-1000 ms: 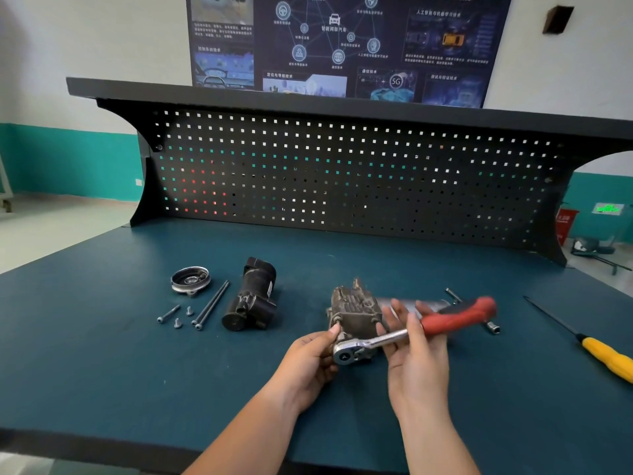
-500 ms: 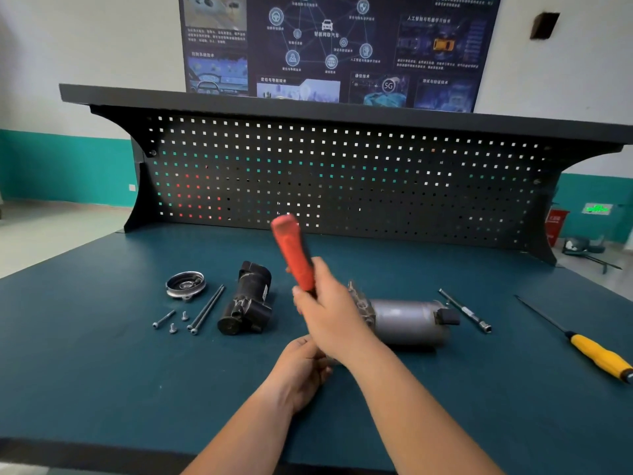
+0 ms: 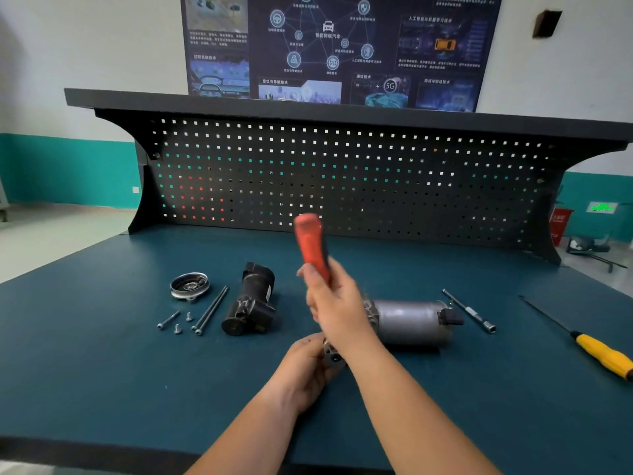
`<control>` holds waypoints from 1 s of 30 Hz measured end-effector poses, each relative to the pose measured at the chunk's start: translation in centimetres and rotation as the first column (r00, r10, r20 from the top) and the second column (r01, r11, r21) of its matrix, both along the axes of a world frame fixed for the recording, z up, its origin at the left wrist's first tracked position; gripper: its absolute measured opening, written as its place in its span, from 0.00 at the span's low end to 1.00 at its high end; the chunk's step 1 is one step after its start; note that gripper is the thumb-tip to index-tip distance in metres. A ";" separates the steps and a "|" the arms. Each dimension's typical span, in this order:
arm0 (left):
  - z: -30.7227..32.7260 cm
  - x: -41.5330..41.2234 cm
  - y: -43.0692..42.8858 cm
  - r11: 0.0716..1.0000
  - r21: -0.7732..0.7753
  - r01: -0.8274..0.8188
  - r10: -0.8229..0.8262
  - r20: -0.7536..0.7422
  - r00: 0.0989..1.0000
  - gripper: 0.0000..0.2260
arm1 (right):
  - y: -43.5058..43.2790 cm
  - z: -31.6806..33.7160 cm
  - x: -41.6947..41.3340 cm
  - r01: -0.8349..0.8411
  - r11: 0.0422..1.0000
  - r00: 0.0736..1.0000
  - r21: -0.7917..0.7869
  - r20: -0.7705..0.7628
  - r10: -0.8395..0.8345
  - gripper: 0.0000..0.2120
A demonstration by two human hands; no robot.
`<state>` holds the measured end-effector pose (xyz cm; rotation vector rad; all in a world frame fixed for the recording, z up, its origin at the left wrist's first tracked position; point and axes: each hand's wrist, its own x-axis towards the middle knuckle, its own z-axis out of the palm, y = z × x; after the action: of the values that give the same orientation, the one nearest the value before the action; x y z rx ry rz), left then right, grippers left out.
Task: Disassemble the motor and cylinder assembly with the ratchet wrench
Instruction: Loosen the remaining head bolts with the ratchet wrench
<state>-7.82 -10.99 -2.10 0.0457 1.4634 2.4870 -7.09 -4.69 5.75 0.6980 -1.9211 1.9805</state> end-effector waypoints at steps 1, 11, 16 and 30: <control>0.1 0.0 0.0 1.000 0.003 0.003 -0.003 0.010 1.000 0.16 | 0.5 0.0 0.0 -0.024 0.992 0.999 -0.122 0.028 0.028 0.07; 0.1 -0.2 0.3 0.998 0.058 -0.024 0.020 0.075 0.997 0.11 | 8.8 2.5 0.8 0.140 0.668 0.987 -0.731 0.154 -0.038 0.27; 0.3 0.0 0.5 1.000 0.011 -0.012 0.011 0.047 0.999 0.11 | 10.6 0.5 0.6 0.327 0.338 0.930 -0.882 0.364 0.051 0.16; -0.4 -0.4 0.2 0.998 0.044 0.055 -0.058 0.060 0.997 0.13 | 6.5 4.2 0.3 0.353 0.721 0.936 -0.597 0.227 -0.270 0.08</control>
<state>-8.23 -10.75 -2.52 0.0184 1.3662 2.4522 -6.81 1.78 9.91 0.0547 -1.1679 2.2659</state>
